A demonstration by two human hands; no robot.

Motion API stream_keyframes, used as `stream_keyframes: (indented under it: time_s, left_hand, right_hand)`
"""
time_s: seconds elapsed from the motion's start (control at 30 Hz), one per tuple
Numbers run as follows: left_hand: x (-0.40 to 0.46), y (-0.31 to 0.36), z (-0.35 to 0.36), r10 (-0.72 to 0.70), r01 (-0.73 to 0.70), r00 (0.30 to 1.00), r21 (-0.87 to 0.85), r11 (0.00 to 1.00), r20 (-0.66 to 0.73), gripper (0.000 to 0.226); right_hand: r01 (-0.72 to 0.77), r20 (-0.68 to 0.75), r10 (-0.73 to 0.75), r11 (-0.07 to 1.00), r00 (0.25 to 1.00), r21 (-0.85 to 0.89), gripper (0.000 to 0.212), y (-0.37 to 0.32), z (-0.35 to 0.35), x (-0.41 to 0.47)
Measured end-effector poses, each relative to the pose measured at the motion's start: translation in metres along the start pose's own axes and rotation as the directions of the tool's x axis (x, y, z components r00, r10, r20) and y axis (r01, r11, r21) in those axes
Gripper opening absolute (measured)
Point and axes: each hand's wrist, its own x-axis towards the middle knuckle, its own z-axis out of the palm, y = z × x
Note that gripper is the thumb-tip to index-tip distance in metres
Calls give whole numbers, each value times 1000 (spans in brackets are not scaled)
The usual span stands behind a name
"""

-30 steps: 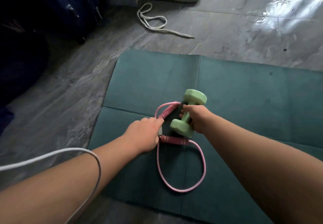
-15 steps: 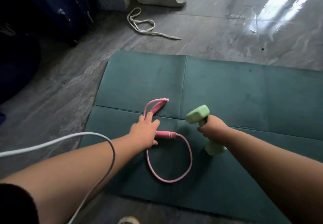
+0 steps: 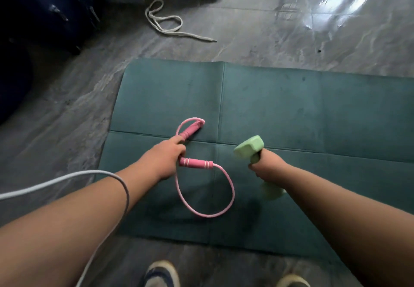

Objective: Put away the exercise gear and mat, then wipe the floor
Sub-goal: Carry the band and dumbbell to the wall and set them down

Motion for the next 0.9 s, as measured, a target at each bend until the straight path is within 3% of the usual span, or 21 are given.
stream_keyframes:
  time_s: [0.2,0.33,0.43,0.53,0.6,0.73,0.9]
  left_hand:
    - [-81,70,-66,-93,21,982,-396,918,-165,28]
    - [-138,135,-126,-188,90,968,-466,880,-169,26]
    - [-178,177,-179,-281,199,957,-538,819,-74,35]
    - [-220,222,-244,-219,208,974,-633,746,62,30]
    - [-249,258,-297,-185,181,981,-619,764,59,23]
    - [-297,327,-400,-84,84,996,-678,731,32,33]
    - [-344,415,-508,140,-59,990,-803,593,31,19]
  right_hand:
    - [-120,63,108,966,992,228,11,-1,-14,-111]
    - [-204,116,171,894,978,399,13,-12,-39,-214]
    - [-239,99,218,832,971,500,20,-26,-77,-294]
    - [-248,70,253,788,965,564,15,-48,-133,-380]
    - [-232,34,266,763,963,604,17,-63,-175,-435]
    - [-170,-86,279,771,956,614,17,-85,-258,-538]
    - [-75,-241,344,698,908,712,5,-98,-338,-667]
